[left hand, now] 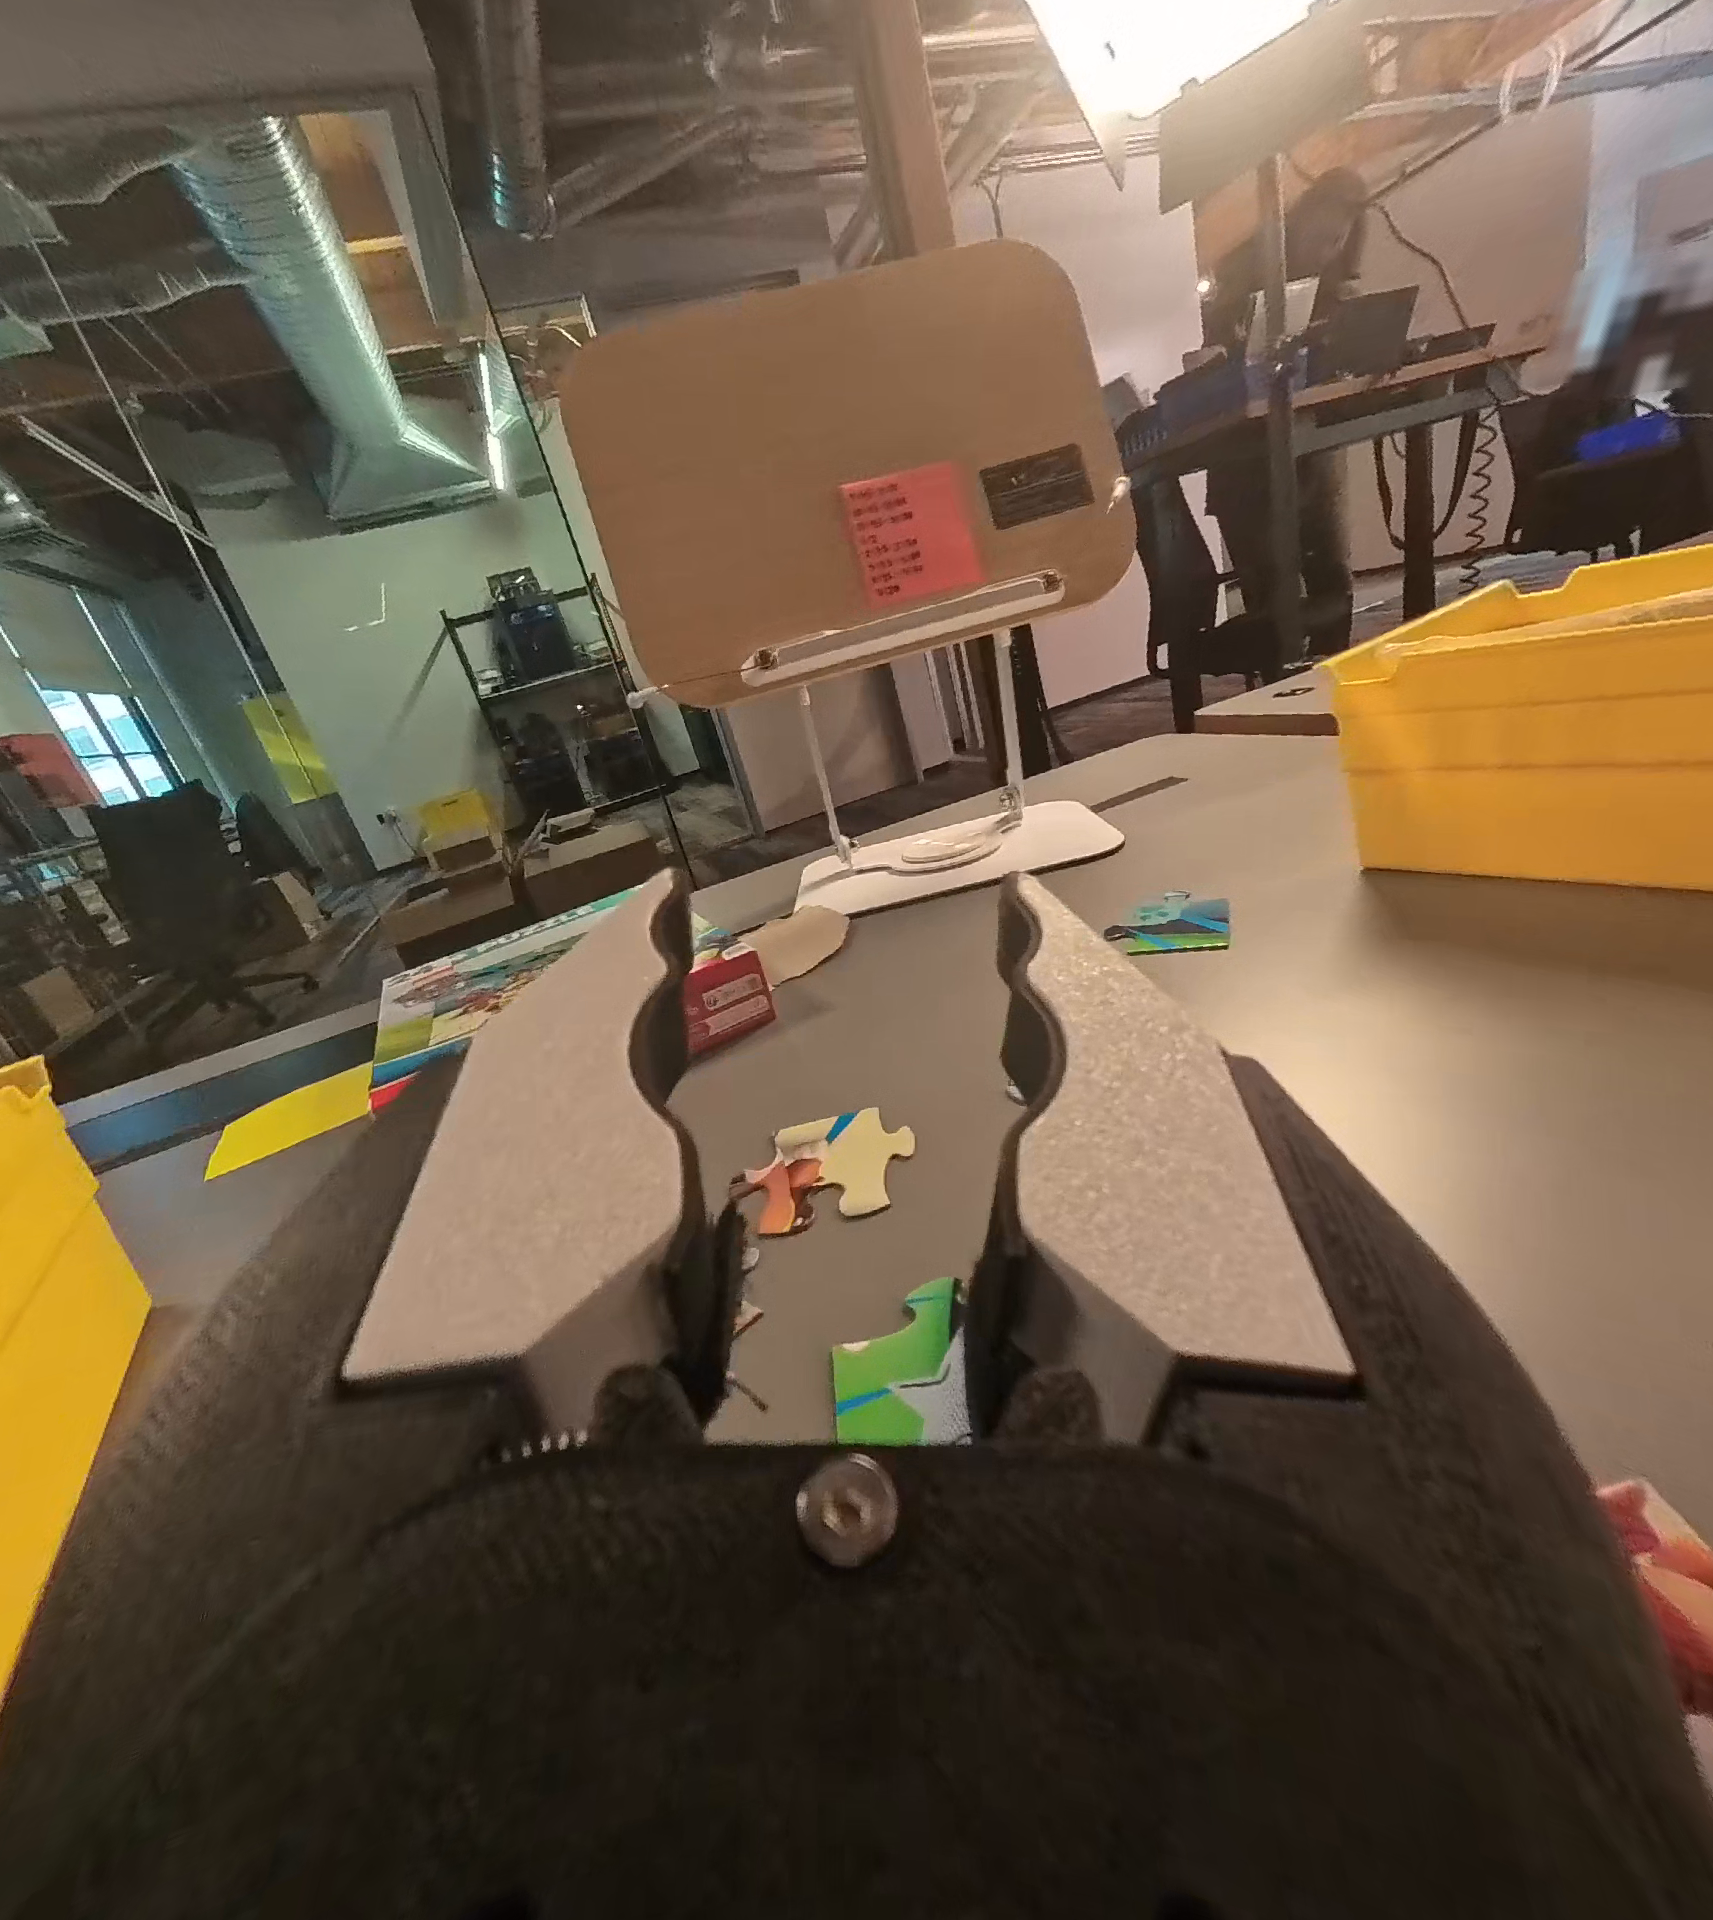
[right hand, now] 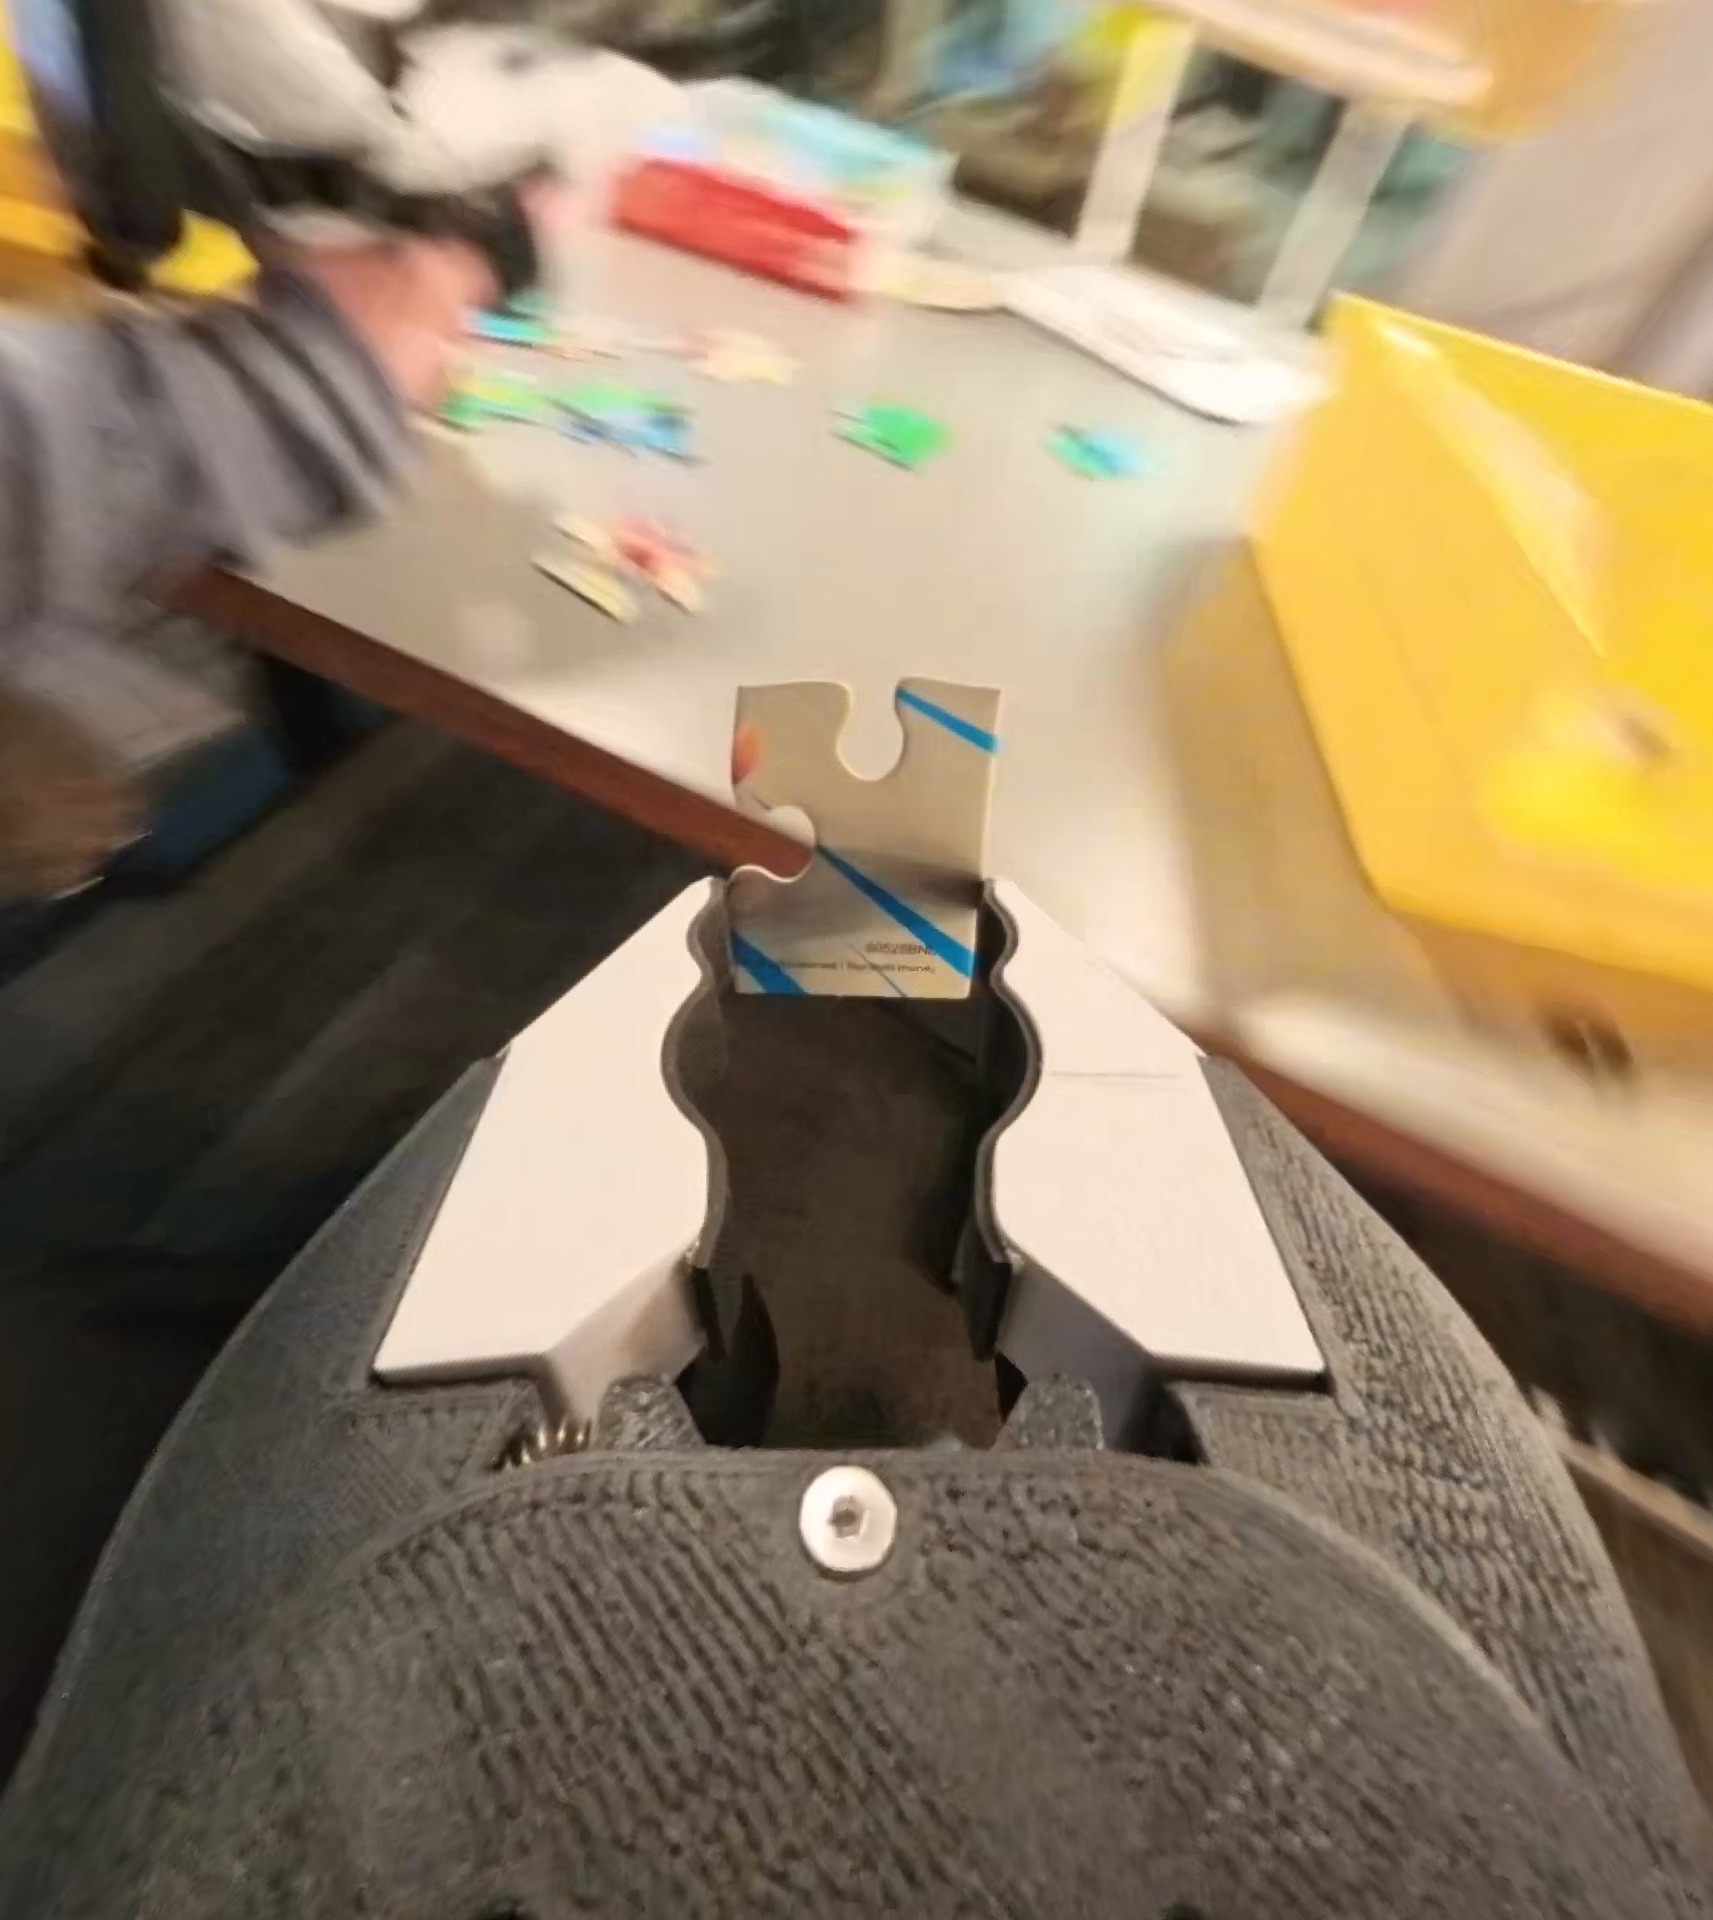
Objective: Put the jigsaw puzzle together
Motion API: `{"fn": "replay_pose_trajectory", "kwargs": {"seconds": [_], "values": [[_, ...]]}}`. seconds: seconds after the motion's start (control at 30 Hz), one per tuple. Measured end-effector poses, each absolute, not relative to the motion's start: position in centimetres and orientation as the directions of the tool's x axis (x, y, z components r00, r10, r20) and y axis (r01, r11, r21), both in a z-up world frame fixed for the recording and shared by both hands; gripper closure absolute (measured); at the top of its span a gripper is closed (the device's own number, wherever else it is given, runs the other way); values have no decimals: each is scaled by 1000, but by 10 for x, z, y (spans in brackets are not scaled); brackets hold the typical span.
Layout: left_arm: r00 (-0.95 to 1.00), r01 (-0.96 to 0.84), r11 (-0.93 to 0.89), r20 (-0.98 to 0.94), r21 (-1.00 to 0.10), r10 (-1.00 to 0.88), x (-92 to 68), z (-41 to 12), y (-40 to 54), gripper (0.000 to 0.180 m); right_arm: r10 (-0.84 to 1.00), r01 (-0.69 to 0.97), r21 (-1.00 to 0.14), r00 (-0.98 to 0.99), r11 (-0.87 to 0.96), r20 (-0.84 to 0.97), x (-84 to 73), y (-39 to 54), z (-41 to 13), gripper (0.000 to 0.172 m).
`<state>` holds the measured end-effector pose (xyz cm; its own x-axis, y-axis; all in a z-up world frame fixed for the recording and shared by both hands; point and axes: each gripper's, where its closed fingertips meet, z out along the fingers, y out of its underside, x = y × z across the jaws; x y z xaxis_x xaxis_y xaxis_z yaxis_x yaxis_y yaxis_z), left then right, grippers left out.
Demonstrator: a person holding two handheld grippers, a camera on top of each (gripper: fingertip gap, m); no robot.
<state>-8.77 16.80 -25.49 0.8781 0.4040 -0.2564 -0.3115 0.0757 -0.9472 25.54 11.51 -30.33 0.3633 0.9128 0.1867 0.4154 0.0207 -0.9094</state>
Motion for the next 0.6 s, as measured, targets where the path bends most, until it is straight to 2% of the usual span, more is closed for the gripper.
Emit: {"fn": "replay_pose_trajectory", "kwargs": {"seconds": [0.1, 0.2, 0.23, 0.3, 0.33, 0.4, 0.47, 0.57, 0.6], "values": [[886, -291, 94, -231, -952, 402, -91, -254, 166, 123, 971, 537, -843, 178, 37, 157, 196, 127, -281, 126], [909, -248, 116, -189, -962, 372, -90, -254, 165, 125, 993, 706, -708, 67, 20, 95, 140, 160, -300, 125], [932, -213, 107, -169, -971, 320, -83, -257, 168, 132, 996, 751, -660, 45, 19, 79, 124, 176, -310, 125], [976, -199, 90, -190, -976, 103, -47, -265, 174, 133, 999, 827, -562, 14, 12, 42, 99, 203, -333, 125], [971, -240, 76, -240, -968, 13, -31, -269, 173, 132, 1000, 854, -520, 6, 9, 26, 90, 214, -343, 125], [940, -334, 53, -337, -941, -49, -21, -273, 174, 130, 1000, 888, -460, -17, 22, 16, 77, 231, -358, 125], [902, -414, 61, -419, -908, -109, -14, -270, 179, 128, 999, 902, -429, -41, 45, 19, 69, 244, -366, 125], [855, -486, 53, -488, -872, -175, -8, -267, 199, 125, 999, 897, -439, -50, 45, -1, 58, 258, -370, 125], [846, -498, 49, -498, -866, -193, -8, -268, 207, 123, 998, 892, -451, -55, 36, -29, 56, 257, -369, 120]]}}
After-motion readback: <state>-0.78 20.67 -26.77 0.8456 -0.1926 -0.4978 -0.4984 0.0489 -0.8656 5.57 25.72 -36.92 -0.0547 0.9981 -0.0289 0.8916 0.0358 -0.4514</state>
